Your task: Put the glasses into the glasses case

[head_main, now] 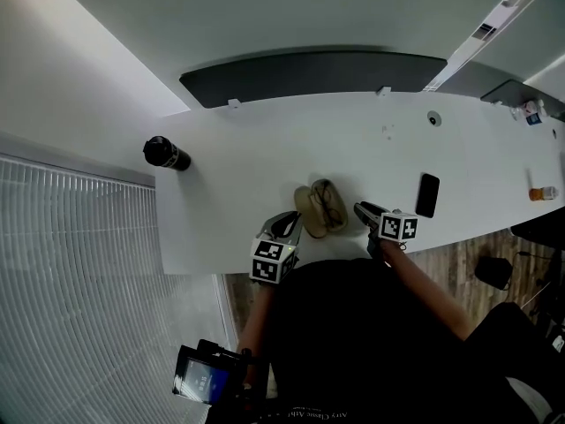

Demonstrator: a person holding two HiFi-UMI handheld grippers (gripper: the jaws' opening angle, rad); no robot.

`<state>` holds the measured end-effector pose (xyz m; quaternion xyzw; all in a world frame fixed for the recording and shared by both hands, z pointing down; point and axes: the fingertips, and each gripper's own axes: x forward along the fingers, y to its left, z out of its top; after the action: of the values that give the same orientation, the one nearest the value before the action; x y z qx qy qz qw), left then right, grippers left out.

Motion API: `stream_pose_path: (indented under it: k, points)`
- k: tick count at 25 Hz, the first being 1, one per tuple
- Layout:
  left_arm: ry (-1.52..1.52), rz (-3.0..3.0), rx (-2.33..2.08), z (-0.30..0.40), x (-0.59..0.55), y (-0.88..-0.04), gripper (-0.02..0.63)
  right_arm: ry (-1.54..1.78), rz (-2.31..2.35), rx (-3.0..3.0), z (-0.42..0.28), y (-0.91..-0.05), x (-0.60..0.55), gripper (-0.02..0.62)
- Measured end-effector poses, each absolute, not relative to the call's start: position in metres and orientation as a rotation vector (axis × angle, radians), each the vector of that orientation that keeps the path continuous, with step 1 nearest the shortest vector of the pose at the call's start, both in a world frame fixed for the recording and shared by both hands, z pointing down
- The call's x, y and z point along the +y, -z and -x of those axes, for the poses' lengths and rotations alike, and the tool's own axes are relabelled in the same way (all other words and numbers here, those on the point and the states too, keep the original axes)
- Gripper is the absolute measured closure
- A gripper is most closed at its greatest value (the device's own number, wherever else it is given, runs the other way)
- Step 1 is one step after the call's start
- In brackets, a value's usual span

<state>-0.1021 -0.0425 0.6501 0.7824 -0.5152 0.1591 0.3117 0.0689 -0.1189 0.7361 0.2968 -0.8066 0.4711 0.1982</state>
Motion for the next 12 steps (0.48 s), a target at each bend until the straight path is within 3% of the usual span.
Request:
stream_pose_path:
  k: [12]
  points:
    - [-0.444,-1.721,-1.413,0.14,-0.019,-0.726,0.561,-1.005,-0.692,-2.412,-0.031,-0.706,-0.122,0.471]
